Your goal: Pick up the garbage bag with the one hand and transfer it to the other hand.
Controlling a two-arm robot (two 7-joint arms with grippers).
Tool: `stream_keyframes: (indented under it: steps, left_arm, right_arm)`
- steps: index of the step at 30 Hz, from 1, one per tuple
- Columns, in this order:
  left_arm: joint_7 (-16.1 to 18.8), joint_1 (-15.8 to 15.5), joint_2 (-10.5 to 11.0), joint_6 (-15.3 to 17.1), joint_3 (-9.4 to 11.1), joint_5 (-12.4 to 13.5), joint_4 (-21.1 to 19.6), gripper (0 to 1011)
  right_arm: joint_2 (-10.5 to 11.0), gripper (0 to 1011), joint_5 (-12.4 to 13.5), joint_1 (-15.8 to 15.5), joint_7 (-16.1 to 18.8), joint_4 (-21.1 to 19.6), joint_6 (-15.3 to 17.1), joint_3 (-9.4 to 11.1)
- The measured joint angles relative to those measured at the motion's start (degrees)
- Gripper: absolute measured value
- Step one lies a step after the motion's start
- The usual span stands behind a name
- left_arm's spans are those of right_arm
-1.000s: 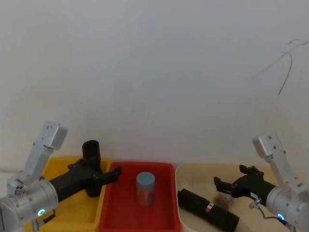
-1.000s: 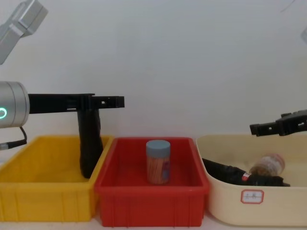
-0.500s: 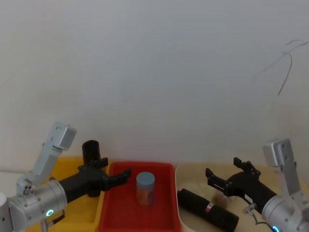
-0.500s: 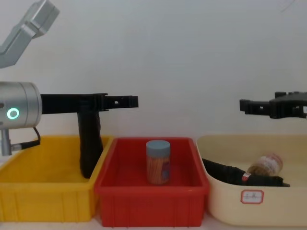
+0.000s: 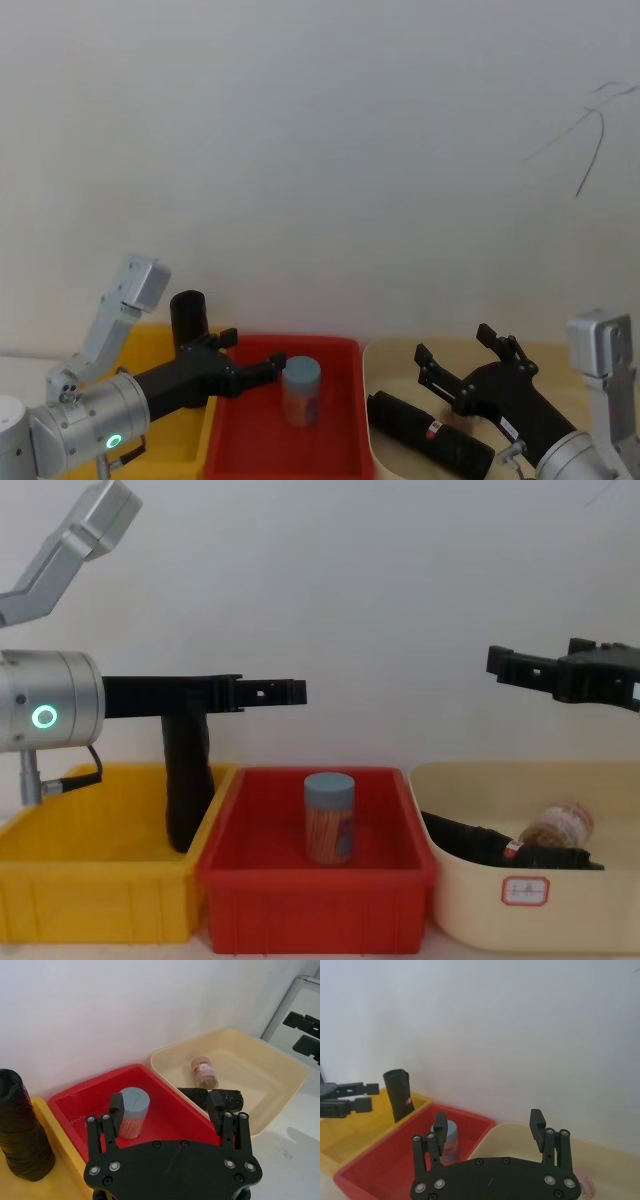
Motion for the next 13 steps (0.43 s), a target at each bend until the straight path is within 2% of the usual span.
stream_keyframes:
  steps: [13]
  left_arm:
    - [-0.29, -0.2, -0.17, -0.02, 0.29, -0.12, 0.13, 1001]
  right_arm:
    - [-0.72, 999, 0.42, -2.35, -0.37, -2.24, -2.09, 0.58]
